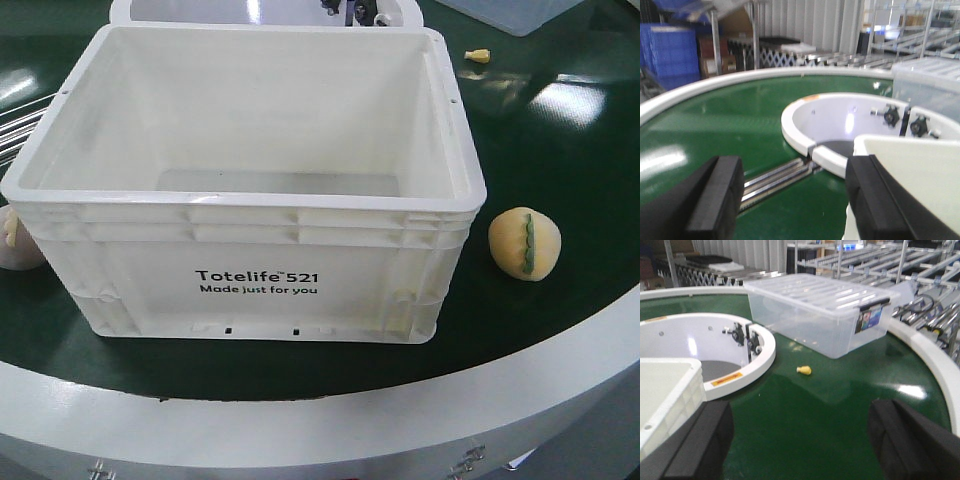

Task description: Place moving items into box and shelve

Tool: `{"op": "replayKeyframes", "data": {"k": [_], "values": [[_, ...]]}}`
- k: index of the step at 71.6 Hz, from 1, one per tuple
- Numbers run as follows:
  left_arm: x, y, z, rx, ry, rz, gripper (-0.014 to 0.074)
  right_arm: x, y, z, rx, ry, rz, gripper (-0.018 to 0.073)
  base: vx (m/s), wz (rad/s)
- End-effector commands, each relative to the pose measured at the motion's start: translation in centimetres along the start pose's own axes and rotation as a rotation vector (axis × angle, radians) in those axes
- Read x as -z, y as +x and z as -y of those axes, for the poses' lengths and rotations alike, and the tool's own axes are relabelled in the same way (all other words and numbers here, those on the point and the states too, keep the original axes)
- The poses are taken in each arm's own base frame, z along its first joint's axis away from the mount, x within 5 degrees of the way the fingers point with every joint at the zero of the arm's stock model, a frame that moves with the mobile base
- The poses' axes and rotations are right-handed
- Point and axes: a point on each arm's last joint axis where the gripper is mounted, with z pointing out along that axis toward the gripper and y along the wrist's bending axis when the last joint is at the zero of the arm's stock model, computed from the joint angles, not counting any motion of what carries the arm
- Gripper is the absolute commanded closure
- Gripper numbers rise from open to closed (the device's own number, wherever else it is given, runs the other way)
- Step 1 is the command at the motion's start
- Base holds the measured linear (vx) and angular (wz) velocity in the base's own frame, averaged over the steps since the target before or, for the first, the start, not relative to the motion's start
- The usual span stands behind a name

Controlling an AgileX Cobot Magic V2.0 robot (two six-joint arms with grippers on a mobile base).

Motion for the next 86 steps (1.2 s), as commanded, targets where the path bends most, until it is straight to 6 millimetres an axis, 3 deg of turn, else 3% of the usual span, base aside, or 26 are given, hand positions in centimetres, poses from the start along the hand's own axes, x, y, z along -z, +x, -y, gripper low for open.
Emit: {"op": "replayKeyframes", "data": {"k": [1,17,34,52,73,86], "values": [[-1.5,-1.5,0.1,0.016,0.005,0.084,0.0040,-1.1,-1.5,0.1,-0.018,0.007,0.092,-0.0002,0.00,0.00],[-5.8,1.4,-0.2,0.014,-0.008,-0.067,0.0041,-5.4,1.4,0.1,-0.042,0.005,-0.070,0.0009,0.00,0.00],[-8.1,4.0,-0.4,0.006,-0.018,-0.181,0.0041,-8.9,4.9,0.0,-0.047,0.002,-0.258,0.0009,0.00,0.00],[-8.8,4.7,-0.5,-0.003,-0.019,-0.211,0.0041,-11.2,8.0,-0.2,-0.097,0.003,-0.397,0.0009,0.00,0.00],[-8.8,4.7,-0.5,-0.046,-0.015,-0.214,0.0041,-12.4,10.0,-3.6,0.040,-0.123,-0.474,0.0009,0.00,0.00],[-8.8,4.7,-0.5,-0.046,-0.015,-0.214,0.0041,-13.0,11.1,-3.7,0.053,-0.127,-0.515,0.0009,0.00,0.00]]}}
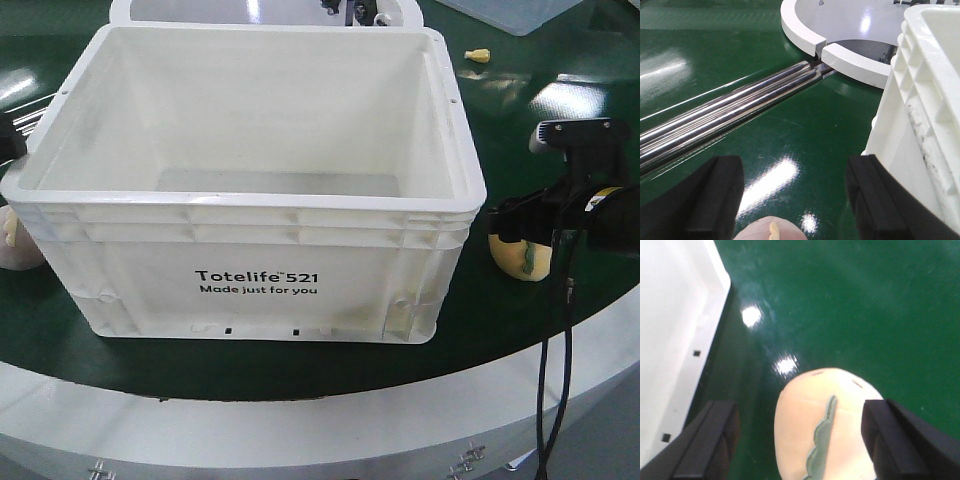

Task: Place moving items into box and shelve
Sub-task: 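Lower both grippers onto the plush balls beside the tote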

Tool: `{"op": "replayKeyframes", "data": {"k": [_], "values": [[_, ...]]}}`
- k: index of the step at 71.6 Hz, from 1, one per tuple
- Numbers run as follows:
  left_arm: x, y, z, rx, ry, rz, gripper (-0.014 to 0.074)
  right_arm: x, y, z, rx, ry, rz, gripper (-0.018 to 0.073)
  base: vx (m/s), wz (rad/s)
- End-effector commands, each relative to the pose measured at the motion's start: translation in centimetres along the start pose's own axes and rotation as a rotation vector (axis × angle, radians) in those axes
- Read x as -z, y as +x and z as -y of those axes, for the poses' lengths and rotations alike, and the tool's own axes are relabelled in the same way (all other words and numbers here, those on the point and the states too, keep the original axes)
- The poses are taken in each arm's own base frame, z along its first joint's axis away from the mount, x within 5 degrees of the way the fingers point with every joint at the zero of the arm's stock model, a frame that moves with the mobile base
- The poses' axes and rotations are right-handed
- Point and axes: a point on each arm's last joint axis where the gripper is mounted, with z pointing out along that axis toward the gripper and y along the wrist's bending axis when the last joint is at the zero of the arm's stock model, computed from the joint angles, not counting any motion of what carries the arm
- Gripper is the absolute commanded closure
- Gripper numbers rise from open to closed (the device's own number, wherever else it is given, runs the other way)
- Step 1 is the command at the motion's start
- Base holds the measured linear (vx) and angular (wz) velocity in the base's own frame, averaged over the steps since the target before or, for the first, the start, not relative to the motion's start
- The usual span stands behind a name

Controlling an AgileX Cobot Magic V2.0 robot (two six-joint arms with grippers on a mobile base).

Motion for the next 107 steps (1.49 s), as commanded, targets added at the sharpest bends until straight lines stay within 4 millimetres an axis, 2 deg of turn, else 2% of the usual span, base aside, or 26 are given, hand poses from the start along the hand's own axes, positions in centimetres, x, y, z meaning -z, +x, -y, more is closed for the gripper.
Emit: {"op": "replayKeyframes", "data": {"k": [1,30,53,87,107], "values": [[0.7,-2.1,0.0,-0.009,0.002,0.118,0.0041,0.8,-1.9,0.2,0.016,0.014,0.112,0.0009,0.00,0.00],[0.7,-2.0,0.0,-0.008,0.002,0.109,0.0041,0.8,-2.0,0.3,0.134,0.031,0.118,0.0010,0.00,0.00],[0.7,-1.9,0.0,-0.008,0.001,0.104,0.0041,0.9,-1.8,2.6,-0.013,0.079,0.108,0.0035,0.00,0.00],[0.7,-1.9,0.0,-0.008,0.001,0.103,0.0041,0.8,-1.2,2.5,-0.042,0.066,0.045,0.0035,0.00,0.00],[0.7,-1.9,0.0,-0.008,0.001,0.103,0.0041,-1.0,-0.4,2.5,-0.041,0.063,-0.013,0.0035,0.00,0.00]]}}
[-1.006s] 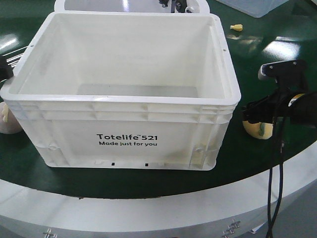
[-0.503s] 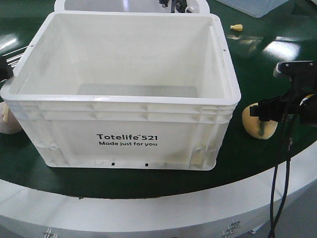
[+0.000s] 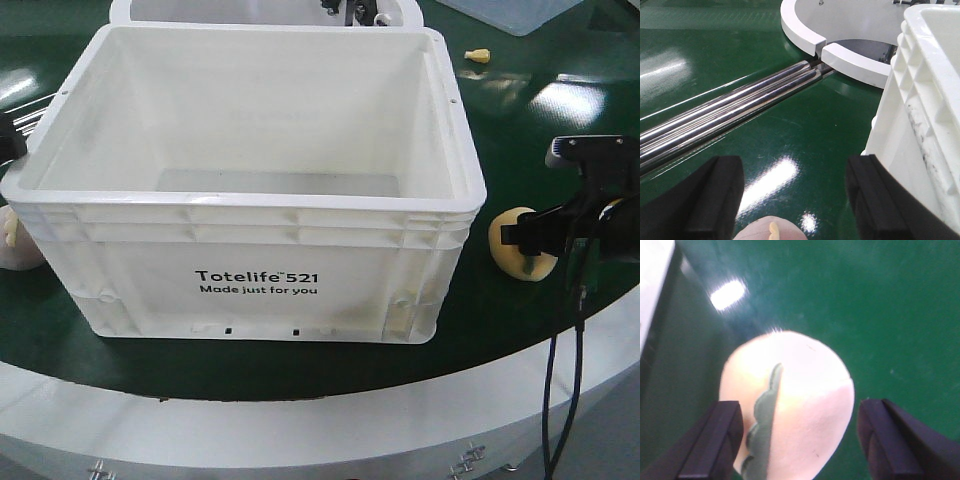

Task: Place moving items into box and shelve
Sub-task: 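Lower both grippers onto the plush balls beside the tote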

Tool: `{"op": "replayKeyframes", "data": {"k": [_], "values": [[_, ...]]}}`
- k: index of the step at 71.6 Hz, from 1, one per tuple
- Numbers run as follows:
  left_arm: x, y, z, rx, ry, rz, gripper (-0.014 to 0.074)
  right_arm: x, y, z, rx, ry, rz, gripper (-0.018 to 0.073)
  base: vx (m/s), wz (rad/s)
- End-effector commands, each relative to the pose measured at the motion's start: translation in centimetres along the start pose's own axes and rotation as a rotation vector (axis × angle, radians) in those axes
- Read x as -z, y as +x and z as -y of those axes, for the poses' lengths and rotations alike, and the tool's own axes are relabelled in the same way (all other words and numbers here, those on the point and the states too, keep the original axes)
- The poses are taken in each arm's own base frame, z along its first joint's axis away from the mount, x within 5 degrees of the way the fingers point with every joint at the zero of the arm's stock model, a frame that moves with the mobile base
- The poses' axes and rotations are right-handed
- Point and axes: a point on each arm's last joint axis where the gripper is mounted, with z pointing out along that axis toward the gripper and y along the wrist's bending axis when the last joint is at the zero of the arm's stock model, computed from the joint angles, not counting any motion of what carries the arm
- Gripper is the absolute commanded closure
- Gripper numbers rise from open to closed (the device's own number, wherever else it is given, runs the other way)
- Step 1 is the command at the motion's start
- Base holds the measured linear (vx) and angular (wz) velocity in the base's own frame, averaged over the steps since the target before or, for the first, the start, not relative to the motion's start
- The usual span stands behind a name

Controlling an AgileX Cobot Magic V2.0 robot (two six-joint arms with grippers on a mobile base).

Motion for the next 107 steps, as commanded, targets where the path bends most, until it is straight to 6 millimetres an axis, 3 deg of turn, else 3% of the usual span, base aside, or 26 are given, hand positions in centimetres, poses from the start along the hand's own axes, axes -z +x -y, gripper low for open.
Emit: {"op": "replayKeyframes", "data": {"k": [1,15,20,32,34,79,107], "values": [[0.7,-1.9,0.1,-0.010,0.004,0.103,0.0041,0.7,-1.7,0.3,0.002,0.012,0.105,0.0036,0.00,0.00],[0.7,-1.9,0.1,-0.010,0.004,0.100,0.0041,0.0,-1.4,0.3,0.004,0.011,0.080,0.0119,0.00,0.00],[0.7,-1.8,0.1,-0.010,0.004,0.094,0.0041,-0.2,-1.3,0.3,0.004,0.011,0.075,0.0209,0.00,0.00],[0.6,-1.8,0.1,-0.007,0.004,0.089,0.0041,-0.2,-1.3,0.3,0.004,0.011,0.075,0.0561,0.00,0.00],[0.6,-1.8,0.1,-0.007,0.004,0.089,0.0041,-0.2,-1.3,0.3,0.004,0.011,0.075,0.0582,0.00,0.00],[-0.2,-1.4,-1.1,0.058,-0.035,0.080,0.0041,-0.2,-1.4,0.3,0.004,0.011,0.080,0.0575,0.00,0.00],[-4.0,1.7,-1.8,0.047,-0.057,-0.083,0.0041,-0.2,-1.4,0.3,0.005,0.012,0.083,0.0575,0.00,0.00]]}}
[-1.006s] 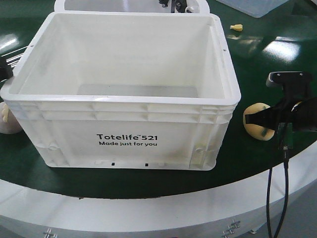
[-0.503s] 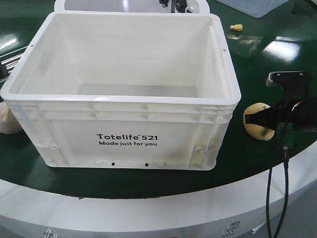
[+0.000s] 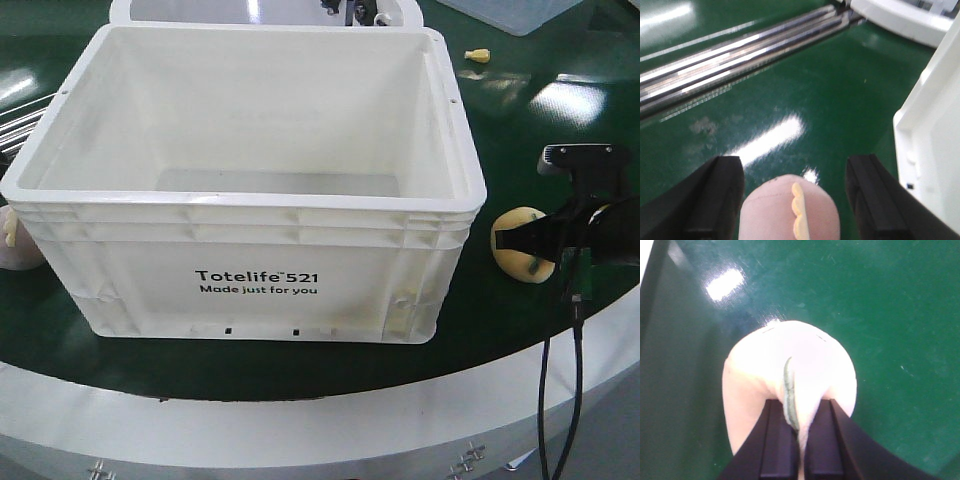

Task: Place moving items into box and shelve
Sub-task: 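Lower both grippers onto the plush balls beside the tote, then close left gripper on pink ball, right gripper on cream ball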

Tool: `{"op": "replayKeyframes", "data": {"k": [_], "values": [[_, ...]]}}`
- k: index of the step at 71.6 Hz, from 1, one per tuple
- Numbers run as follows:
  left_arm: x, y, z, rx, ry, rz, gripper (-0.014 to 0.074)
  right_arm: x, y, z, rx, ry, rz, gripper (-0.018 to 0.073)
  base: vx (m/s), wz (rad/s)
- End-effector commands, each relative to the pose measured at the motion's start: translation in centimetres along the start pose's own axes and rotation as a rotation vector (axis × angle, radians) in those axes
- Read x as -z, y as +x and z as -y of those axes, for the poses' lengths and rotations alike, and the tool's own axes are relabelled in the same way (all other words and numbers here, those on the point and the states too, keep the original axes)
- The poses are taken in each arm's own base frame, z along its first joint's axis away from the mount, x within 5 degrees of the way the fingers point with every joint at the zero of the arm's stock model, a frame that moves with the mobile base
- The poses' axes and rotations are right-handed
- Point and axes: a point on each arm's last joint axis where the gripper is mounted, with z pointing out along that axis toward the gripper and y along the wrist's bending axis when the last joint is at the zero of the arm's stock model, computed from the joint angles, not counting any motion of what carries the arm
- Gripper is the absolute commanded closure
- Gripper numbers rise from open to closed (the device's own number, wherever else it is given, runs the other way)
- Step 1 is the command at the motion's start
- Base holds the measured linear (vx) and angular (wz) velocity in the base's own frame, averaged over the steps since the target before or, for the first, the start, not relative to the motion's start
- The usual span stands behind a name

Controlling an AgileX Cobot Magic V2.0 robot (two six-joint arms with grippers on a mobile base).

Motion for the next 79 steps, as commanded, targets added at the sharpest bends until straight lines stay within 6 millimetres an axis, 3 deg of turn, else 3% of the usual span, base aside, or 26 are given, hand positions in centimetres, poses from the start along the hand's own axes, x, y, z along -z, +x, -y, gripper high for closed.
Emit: {"op": "replayKeyframes", "data": {"k": [1,60,68,79], "values": [[0.1,-1.7,0.0,-0.003,0.003,0.095,0.0041,1.0,-1.6,0.3,0.008,0.011,0.097,0.0575,0.00,0.00],[-4.6,2.5,-0.7,0.005,-0.023,-0.148,0.0055,1.0,-1.6,0.3,0.008,0.012,0.100,0.0575,0.00,0.00],[-5.1,3.0,-0.6,0.003,-0.022,-0.173,0.0157,1.0,-1.6,0.3,0.008,0.012,0.105,0.0575,0.00,0.00],[-5.3,3.4,-0.6,0.003,-0.024,-0.199,0.0484,1.0,-1.7,0.3,0.009,0.013,0.108,0.0575,0.00,0.00]]}}
